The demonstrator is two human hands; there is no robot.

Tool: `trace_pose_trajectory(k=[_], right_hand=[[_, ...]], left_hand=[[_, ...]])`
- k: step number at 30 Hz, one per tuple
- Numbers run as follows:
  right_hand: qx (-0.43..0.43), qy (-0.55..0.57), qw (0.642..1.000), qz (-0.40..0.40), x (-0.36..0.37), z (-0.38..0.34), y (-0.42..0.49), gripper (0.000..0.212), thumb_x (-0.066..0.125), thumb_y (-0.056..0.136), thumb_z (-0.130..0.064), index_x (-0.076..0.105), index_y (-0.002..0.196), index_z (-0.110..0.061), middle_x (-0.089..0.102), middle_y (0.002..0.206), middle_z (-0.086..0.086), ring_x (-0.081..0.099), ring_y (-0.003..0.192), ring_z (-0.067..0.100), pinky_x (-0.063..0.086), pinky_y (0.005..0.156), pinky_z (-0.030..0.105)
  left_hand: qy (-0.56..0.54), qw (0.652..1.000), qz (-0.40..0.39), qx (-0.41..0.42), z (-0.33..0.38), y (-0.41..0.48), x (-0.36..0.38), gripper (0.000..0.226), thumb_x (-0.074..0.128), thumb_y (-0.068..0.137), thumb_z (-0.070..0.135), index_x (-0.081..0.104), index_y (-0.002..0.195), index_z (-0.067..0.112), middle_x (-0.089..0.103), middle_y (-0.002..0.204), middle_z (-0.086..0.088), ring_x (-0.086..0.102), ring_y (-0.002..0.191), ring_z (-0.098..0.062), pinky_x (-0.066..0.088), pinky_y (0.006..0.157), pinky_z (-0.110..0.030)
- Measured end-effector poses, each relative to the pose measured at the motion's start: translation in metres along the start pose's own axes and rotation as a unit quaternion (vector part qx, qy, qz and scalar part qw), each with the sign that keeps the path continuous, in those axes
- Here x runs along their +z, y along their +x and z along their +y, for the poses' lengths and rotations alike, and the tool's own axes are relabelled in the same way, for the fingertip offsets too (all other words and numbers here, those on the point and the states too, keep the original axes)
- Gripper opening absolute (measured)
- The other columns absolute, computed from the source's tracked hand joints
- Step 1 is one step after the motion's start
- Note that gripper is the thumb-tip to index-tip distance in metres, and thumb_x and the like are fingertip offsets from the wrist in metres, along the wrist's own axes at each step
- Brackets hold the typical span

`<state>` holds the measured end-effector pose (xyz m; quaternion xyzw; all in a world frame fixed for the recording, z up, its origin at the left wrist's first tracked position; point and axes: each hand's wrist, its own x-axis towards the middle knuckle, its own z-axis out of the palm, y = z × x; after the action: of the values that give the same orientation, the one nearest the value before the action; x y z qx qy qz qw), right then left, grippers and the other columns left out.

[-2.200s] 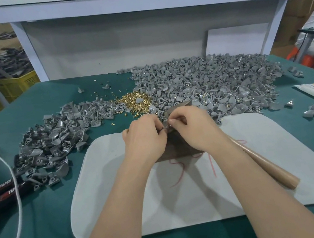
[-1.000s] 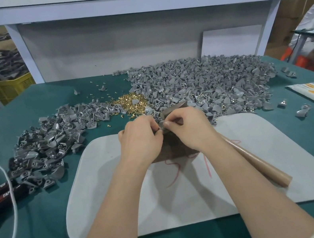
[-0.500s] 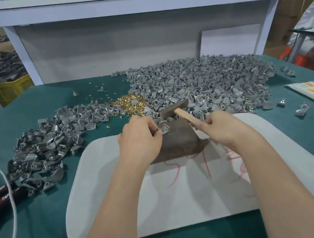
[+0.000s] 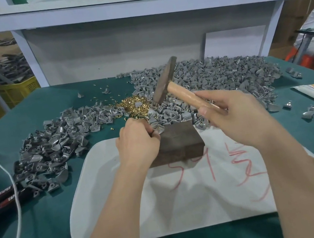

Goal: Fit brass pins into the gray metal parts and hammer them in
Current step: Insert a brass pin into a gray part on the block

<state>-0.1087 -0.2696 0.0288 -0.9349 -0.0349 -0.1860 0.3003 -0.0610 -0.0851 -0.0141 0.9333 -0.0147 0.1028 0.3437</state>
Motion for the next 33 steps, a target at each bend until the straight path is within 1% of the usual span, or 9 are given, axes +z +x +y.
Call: trace_pose_trajectory(k=[2,4,6,11,15,20,22,27,33], right_hand=[[-0.016,-0.035,0.997,-0.061,-0.003,0.000,-0.003,0.036,0.058,0.091,-0.028,0.057,0.124,-0.044,0.056,0.072,-0.024,0.051,0.058,-0.005,0.034,0.053,0.007],[-0.021,-0.060,0.992,-0.109,-0.001,0.000,-0.006,0.037,0.056,0.092,-0.029,0.055,0.124,-0.046,0.058,0.071,-0.019,0.048,0.057,-0.001,0.035,0.054,0.014],[-0.016,-0.064,0.993,-0.096,0.000,0.000,-0.006,0.037,0.056,0.092,-0.029,0.055,0.124,-0.047,0.061,0.077,-0.017,0.050,0.062,0.002,0.037,0.057,0.019],[-0.014,0.003,1.000,0.001,-0.005,0.001,-0.005,0.037,0.057,0.091,-0.028,0.056,0.124,-0.045,0.057,0.064,-0.026,0.050,0.057,-0.008,0.034,0.052,0.004],[-0.034,-0.047,0.990,-0.126,-0.002,-0.004,-0.010,0.037,0.056,0.092,-0.025,0.056,0.125,-0.044,0.054,0.065,-0.021,0.051,0.054,-0.010,0.036,0.050,0.008],[-0.028,-0.010,0.999,-0.024,-0.002,-0.002,-0.009,0.037,0.056,0.091,-0.027,0.056,0.121,-0.049,0.067,0.080,-0.017,0.050,0.060,-0.006,0.034,0.055,0.006],[-0.023,0.011,1.000,0.018,-0.003,-0.001,-0.008,0.038,0.057,0.090,-0.027,0.056,0.123,-0.047,0.062,0.073,-0.025,0.052,0.065,-0.005,0.034,0.058,0.004],[-0.019,-0.040,0.992,-0.120,-0.001,-0.003,-0.010,0.037,0.055,0.093,-0.026,0.056,0.123,-0.047,0.056,0.064,-0.016,0.050,0.053,-0.004,0.037,0.048,0.009],[-0.005,-0.013,0.999,-0.029,0.001,0.001,-0.010,0.038,0.056,0.091,-0.029,0.054,0.123,-0.050,0.066,0.084,-0.016,0.058,0.070,0.001,0.038,0.056,0.013]], left_hand=[[-0.011,1.000,0.000,-0.004,0.000,0.000,0.000,0.014,0.064,0.084,0.020,0.057,0.073,0.023,0.061,0.101,-0.004,0.056,0.101,-0.029,0.047,0.090,-0.045],[-0.020,1.000,-0.004,-0.012,0.000,0.001,-0.001,0.016,0.065,0.083,0.018,0.057,0.070,0.024,0.063,0.095,-0.001,0.057,0.101,-0.029,0.047,0.090,-0.044],[-0.029,0.999,-0.004,-0.021,0.000,0.000,-0.002,0.018,0.065,0.083,0.018,0.057,0.069,0.025,0.062,0.088,0.002,0.057,0.101,-0.028,0.047,0.091,-0.042],[-0.041,0.999,0.005,-0.021,-0.001,0.000,0.000,0.018,0.066,0.084,0.019,0.059,0.068,0.023,0.068,0.091,-0.003,0.058,0.100,-0.029,0.047,0.090,-0.041],[-0.046,0.998,-0.007,-0.036,-0.001,0.001,-0.001,0.012,0.067,0.083,0.020,0.059,0.075,0.023,0.061,0.091,0.004,0.056,0.103,-0.026,0.045,0.093,-0.040],[-0.054,0.998,-0.004,-0.030,-0.001,-0.001,-0.001,0.015,0.065,0.085,0.020,0.059,0.072,0.023,0.068,0.095,-0.003,0.057,0.103,-0.029,0.046,0.091,-0.041],[-0.055,0.998,-0.004,-0.026,-0.001,-0.001,-0.001,0.015,0.065,0.085,0.019,0.060,0.071,0.021,0.069,0.093,-0.005,0.058,0.101,-0.031,0.047,0.090,-0.042],[-0.044,0.998,-0.015,-0.036,-0.001,0.000,-0.002,0.010,0.064,0.086,0.019,0.059,0.078,0.024,0.066,0.098,0.001,0.057,0.105,-0.026,0.045,0.094,-0.042],[-0.032,0.999,-0.010,-0.027,0.000,0.000,-0.003,0.015,0.064,0.087,0.020,0.058,0.073,0.024,0.060,0.090,0.004,0.055,0.105,-0.027,0.044,0.093,-0.041]])
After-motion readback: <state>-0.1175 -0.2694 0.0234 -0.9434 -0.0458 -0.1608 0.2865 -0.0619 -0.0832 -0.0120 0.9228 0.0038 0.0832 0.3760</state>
